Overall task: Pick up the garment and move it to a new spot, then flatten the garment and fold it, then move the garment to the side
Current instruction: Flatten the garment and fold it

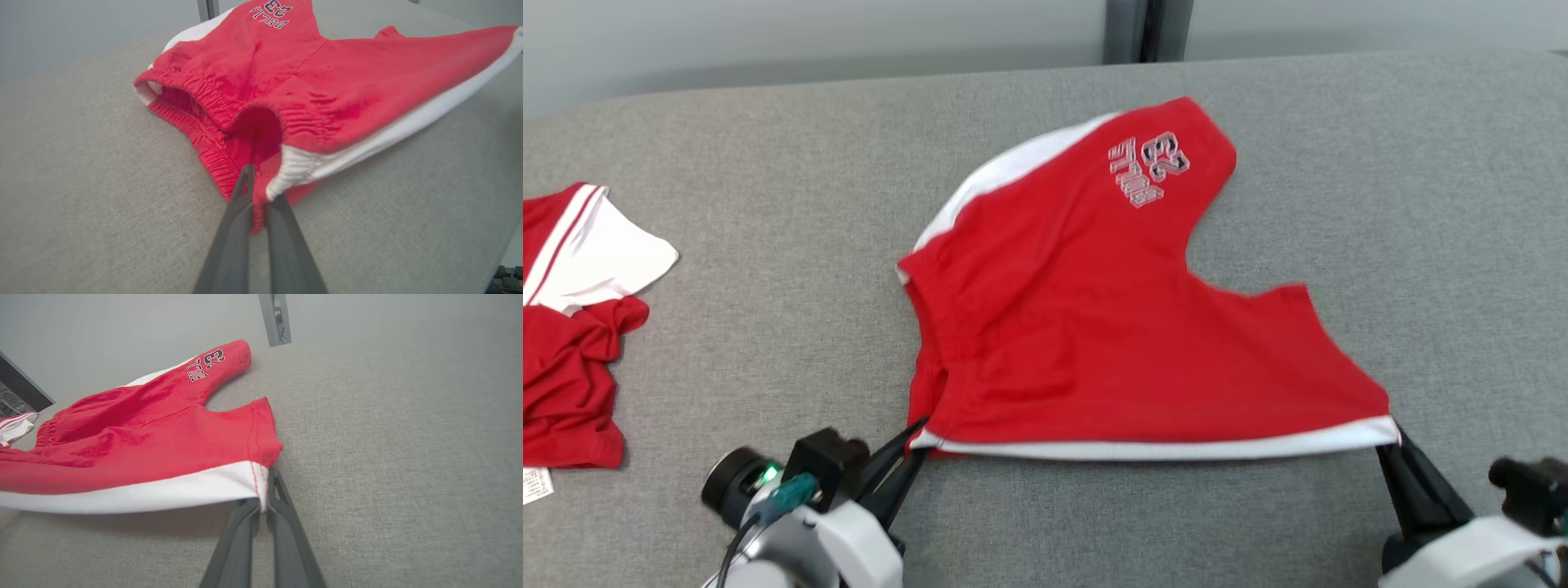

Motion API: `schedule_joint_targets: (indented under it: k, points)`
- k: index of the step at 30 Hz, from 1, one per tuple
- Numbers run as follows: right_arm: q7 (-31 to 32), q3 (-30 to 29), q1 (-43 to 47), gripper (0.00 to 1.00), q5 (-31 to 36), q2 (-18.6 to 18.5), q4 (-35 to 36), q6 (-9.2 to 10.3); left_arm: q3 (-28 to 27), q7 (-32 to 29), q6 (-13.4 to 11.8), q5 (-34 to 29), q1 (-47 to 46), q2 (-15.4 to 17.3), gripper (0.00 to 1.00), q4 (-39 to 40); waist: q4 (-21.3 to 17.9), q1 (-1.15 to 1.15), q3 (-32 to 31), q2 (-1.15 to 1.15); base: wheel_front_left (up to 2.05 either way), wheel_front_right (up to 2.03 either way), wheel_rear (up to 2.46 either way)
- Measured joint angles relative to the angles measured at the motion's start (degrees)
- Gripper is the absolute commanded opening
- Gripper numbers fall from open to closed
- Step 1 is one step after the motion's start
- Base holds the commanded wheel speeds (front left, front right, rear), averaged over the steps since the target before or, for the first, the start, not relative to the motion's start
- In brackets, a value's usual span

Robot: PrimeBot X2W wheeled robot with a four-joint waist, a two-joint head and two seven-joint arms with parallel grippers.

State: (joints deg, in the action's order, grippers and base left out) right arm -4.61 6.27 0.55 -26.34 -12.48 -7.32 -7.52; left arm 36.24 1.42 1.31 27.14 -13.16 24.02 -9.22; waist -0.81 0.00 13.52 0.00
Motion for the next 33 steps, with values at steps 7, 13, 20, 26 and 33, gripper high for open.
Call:
schedule_joint_targets:
  k: [7,13,20,26,33]
  points:
    - [10.2,-6.4,10.7,0.0,4.4,4.5,12.4,-0.07,-1.9,-6.1,-4.4,2.8,8.8,6.0,0.0,13.7,-0.3,0.0,-2.3,0.0,0.0,0.0,0.0]
    - [14.7,-9.5,14.6,0.0,6.4,6.7,20.2,-0.08,-2.4,-9.9,-6.6,3.7,12.4,8.9,0.0,20.9,-0.5,0.0,-3.2,0.0,0.0,0.0,0.0]
    - [16.3,-10.3,9.2,0.0,7.5,5.9,21.1,-0.09,-2.5,-12.8,-6.4,4.2,10.8,9.9,0.0,23.0,-0.1,0.0,-2.7,0.0,0.0,0.0,0.0]
    - [15.2,-8.7,-3.7,0.0,6.1,1.4,15.9,-0.13,-3.2,-15.1,-4.8,7.6,5.5,7.8,0.0,21.7,1.0,0.0,-0.6,0.0,0.0,0.0,0.0]
    - [15.0,-3.5,-18.7,0.0,4.1,-5.1,6.3,-0.13,-3.4,-16.2,-2.4,9.7,-1.9,4.1,0.0,17.4,3.0,0.0,3.7,0.0,0.0,0.0,0.0]
